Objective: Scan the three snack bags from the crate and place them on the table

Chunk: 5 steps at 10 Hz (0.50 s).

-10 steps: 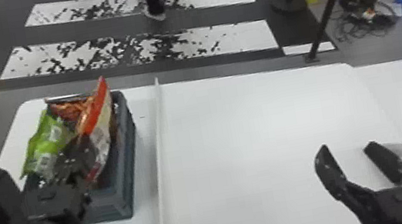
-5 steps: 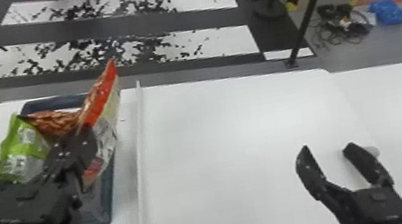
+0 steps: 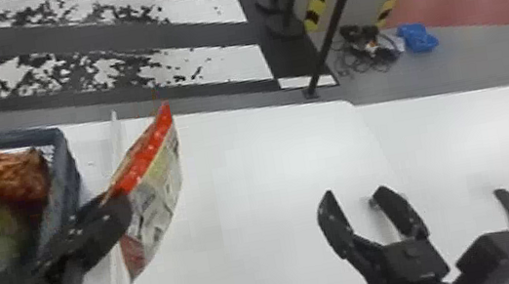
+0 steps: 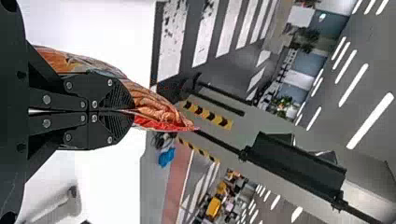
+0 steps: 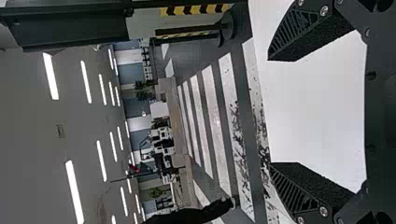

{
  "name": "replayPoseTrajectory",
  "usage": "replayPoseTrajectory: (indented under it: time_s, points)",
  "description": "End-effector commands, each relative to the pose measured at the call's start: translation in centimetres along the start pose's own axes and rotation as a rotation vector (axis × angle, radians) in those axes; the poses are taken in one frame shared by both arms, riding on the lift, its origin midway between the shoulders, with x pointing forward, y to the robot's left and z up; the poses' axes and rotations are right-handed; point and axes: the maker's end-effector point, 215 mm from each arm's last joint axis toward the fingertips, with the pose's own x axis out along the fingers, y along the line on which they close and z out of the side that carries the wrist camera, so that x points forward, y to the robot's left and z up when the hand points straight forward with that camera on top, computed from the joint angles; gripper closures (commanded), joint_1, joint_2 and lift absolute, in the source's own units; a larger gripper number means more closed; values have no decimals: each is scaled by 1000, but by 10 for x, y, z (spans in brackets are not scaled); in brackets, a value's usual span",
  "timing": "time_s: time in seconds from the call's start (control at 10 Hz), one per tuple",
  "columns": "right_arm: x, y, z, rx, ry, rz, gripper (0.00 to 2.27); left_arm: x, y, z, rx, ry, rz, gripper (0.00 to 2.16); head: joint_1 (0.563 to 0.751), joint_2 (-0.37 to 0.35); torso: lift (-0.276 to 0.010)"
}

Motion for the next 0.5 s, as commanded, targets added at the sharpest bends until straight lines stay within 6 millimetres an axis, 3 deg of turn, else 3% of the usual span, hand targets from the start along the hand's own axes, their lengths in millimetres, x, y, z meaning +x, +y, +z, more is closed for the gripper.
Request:
replayPoseTrajectory:
  time_s: [0.0, 0.1, 0.4]
  points:
    - [0, 0, 1, 0, -1, 0, 134, 8, 0, -32, -116, 80, -67, 1706, 695, -317, -36]
    - [0, 1, 0, 0, -1, 1, 134, 11, -2, -58, -215, 146, -126, 1706, 695, -340, -36]
    - [3, 2, 1, 1, 0, 4, 134, 26, 14, -92, -421, 176, -252, 1706, 695, -350, -36]
